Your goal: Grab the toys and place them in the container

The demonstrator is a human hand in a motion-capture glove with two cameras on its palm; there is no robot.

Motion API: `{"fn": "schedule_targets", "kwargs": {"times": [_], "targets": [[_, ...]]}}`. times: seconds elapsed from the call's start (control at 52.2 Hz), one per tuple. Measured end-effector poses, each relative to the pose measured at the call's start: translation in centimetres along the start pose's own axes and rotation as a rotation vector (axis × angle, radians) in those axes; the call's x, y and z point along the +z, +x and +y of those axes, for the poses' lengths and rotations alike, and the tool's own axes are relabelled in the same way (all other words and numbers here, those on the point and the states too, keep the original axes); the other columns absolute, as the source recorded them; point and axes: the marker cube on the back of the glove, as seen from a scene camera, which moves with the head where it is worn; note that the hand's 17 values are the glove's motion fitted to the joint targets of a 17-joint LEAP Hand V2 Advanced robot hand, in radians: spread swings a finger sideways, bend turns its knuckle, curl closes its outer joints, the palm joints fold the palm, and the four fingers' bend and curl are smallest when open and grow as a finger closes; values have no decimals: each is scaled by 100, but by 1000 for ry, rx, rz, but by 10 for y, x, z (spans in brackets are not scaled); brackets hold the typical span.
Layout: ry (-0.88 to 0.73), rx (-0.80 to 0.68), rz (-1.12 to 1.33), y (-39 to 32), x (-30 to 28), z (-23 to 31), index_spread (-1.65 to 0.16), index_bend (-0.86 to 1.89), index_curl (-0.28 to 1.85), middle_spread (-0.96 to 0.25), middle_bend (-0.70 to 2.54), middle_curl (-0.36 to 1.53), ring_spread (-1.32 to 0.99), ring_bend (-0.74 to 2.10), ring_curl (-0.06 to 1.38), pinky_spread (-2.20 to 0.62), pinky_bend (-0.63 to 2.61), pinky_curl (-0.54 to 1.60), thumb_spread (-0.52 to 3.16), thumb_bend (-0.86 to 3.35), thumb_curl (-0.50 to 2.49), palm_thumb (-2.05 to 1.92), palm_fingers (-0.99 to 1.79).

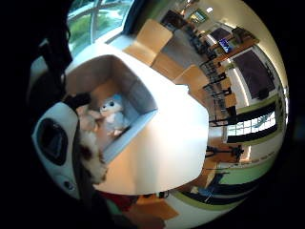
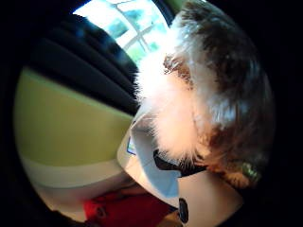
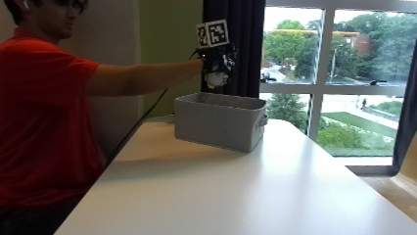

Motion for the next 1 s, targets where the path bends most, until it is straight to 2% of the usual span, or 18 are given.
{"fn": "schedule_targets", "kwargs": {"times": [0.077, 0.134, 0.173, 0.211, 0.249, 0.326, 0.441, 0.844, 0.997], "targets": [[-99, -26, -7, 1, 4, 5, -54, 3, 72, -45, 64, 67, -48, 114, 50, -45, 108, 42, 52, -1, 101, 57, 77], [-185, -54, 25, 3, 7, 9, -50, 3, 68, -43, 60, 66, -48, 111, 50, -39, 112, 44, 66, -6, 98, 44, 55], [-213, -62, 44, 6, 7, 12, -46, 0, 65, -36, 50, 63, -41, 102, 49, -28, 111, 47, 76, -11, 92, 27, 4], [-218, -66, 50, 9, 7, 14, -42, 5, 63, -30, 45, 61, -32, 86, 46, -22, 116, 48, 84, -10, 87, 21, -24], [-208, -63, 45, 13, 7, 18, -41, 7, 58, -24, 39, 57, -25, 65, 39, -16, 114, 44, 91, -9, 82, 16, -35], [-185, -49, 23, 22, 7, 27, -38, 11, 51, -17, 31, 53, -16, 47, 30, -8, 108, 40, 99, -7, 73, 6, -30], [-185, -11, 15, 42, 13, 44, -36, 13, 47, -12, 24, 49, -9, 36, 25, -1, 99, 36, 107, -5, 63, -1, -18], [-190, 103, 14, 140, 48, 134, -34, 15, 36, -8, 18, 43, -2, 24, 25, 7, 81, 30, 115, -5, 42, -5, -10], [-189, 203, 3, 176, 56, 166, -34, 16, 34, -7, 18, 41, -1, 20, 26, 8, 78, 29, 116, -4, 38, -4, -8]]}}
